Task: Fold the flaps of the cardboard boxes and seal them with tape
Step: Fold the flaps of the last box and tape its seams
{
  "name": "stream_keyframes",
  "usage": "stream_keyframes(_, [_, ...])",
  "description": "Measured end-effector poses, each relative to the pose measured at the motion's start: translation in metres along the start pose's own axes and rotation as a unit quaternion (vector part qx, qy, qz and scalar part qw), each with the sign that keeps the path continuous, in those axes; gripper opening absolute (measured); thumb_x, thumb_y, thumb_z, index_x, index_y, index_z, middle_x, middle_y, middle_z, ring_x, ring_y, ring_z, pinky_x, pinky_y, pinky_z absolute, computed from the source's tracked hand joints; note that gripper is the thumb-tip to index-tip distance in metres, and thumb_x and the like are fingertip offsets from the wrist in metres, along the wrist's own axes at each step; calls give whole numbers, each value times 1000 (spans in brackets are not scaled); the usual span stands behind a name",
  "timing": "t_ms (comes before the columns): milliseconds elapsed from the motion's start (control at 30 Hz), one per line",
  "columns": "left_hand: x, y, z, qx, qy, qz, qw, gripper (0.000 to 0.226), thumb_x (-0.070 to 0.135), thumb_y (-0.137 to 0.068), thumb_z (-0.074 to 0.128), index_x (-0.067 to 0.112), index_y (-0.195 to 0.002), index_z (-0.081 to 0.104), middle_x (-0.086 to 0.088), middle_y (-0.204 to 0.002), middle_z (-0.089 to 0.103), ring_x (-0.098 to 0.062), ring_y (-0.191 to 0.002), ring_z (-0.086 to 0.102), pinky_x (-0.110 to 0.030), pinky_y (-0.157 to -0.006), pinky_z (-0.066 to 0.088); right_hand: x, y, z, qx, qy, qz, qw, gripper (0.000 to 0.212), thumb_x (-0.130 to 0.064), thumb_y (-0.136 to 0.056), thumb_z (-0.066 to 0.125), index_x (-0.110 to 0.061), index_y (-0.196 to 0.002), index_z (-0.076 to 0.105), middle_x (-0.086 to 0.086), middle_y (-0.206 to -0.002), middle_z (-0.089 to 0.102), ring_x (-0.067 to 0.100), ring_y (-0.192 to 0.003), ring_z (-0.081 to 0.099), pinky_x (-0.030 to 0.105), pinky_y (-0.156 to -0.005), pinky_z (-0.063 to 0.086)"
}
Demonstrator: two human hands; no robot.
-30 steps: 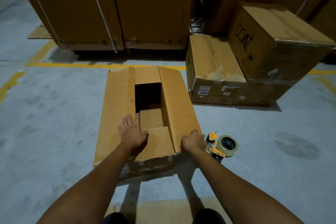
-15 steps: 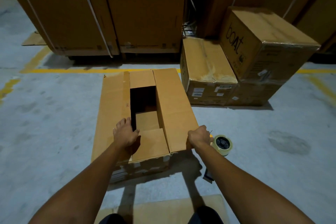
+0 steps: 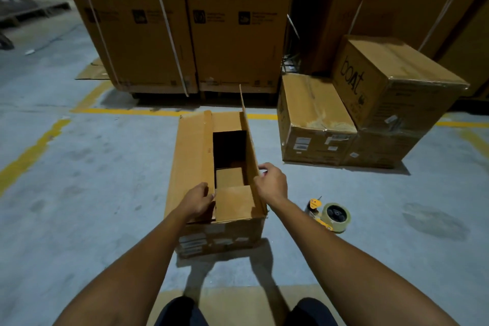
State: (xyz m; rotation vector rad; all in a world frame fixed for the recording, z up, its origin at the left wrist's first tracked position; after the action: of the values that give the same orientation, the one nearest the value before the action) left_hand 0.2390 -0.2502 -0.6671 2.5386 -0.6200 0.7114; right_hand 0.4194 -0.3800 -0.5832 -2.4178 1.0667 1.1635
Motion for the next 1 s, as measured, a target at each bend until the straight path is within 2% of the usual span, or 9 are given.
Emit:
stream_keyframes(167, [-16, 5, -3, 3, -75, 44, 996, 35, 30, -98, 55, 12, -129, 52, -14, -130, 59, -29, -117, 53, -38, -96, 46, -13, 10, 51, -39, 94, -57, 993, 42, -27, -91, 71, -21, -131, 58, 5, -130, 57, 26, -119, 52, 38, -93, 54])
stream_keyframes(300, [-15, -10, -5, 11, -138, 75, 987, 42, 29, -100, 49, 15, -140, 46, -10, -137, 50, -30, -126, 43, -46, -102, 44, -12, 6, 90, -89, 149, -89, 981, 42, -35, -89, 70, -19, -123, 50, 3, -129, 54, 24, -123, 46, 38, -99, 45])
stream_keyframes(400, [-15, -27, -9, 31, -166, 95, 981, 39, 26, -100, 49, 16, -137, 47, -11, -131, 46, -31, -123, 41, -46, -98, 44, -2, -5, 117, -130, 198, -85, 968, 39, -51, -90, 60, -23, -114, 50, 1, -127, 51, 26, -123, 43, 44, -97, 43])
stream_keyframes(500, [-25, -46, -14, 75, -179, 103, 976, 38, 29, -99, 49, 19, -136, 48, -9, -132, 45, -30, -125, 40, -45, -102, 38, 8, -17, 136, -137, 271, -80, 949, 47, -58, -92, 52, -26, -125, 51, 3, -143, 43, 29, -131, 35, 49, -104, 34])
stream_keyframes(633, [-57, -76, -25, 136, -126, 18, 982, 58, 54, -96, 49, 19, -141, 43, -16, -151, 33, -35, -142, 25, -57, -111, 30, 5, -41, 138, -46, 265, 23, 963, 80, -76, -86, 46, -26, -147, 36, 13, -165, 15, 40, -150, 11, 70, -112, 13])
stream_keyframes(733, [-76, -97, -36, 137, 20, -99, 985, 88, 65, -86, 60, 18, -152, 26, -16, -159, 19, -40, -146, 19, -59, -112, 29, 6, -69, 137, -61, 226, 145, 961, 117, -91, -68, 54, -24, -157, 18, 19, -167, -1, 48, -150, 8, 71, -112, 16])
stream_keyframes(833, [-82, -113, -41, 111, 140, -152, 972, 108, 68, -72, 72, 20, -153, 19, -17, -147, 41, -40, -129, 48, -52, -102, 46, 3, -86, 137, -96, 236, 174, 951, 123, -91, -63, 61, -28, -157, 15, 22, -162, 11, 44, -140, 27, 59, -105, 32])
stream_keyframes(900, [-76, -114, -40, 97, 117, -166, 974, 109, 68, -73, 72, 23, -153, 15, -17, -140, 49, -39, -122, 55, -50, -97, 49, 4, -90, 134, -93, 257, 155, 950, 119, -90, -62, 63, -31, -156, 19, 19, -154, 22, 40, -133, 33, 54, -101, 36])
stream_keyframes(1000, [-61, -102, -31, 62, 2, -194, 979, 111, 69, -81, 63, 22, -157, -4, -23, -136, 47, -40, -116, 57, -46, -93, 49, 16, -106, 122, -113, 285, 107, 946, 118, -89, -60, 64, -35, -155, 21, 17, -152, 24, 40, -132, 33, 54, -101, 35])
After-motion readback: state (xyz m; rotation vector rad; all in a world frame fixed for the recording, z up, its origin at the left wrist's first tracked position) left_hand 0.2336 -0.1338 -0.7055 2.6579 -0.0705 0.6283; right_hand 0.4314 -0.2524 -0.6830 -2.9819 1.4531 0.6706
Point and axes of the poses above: each hand's wrist, its own y-axis away from the middle knuckle, its own z-axis out of the palm, x = y × z, the point moved 4 cm from there along -y, towards the middle knuckle
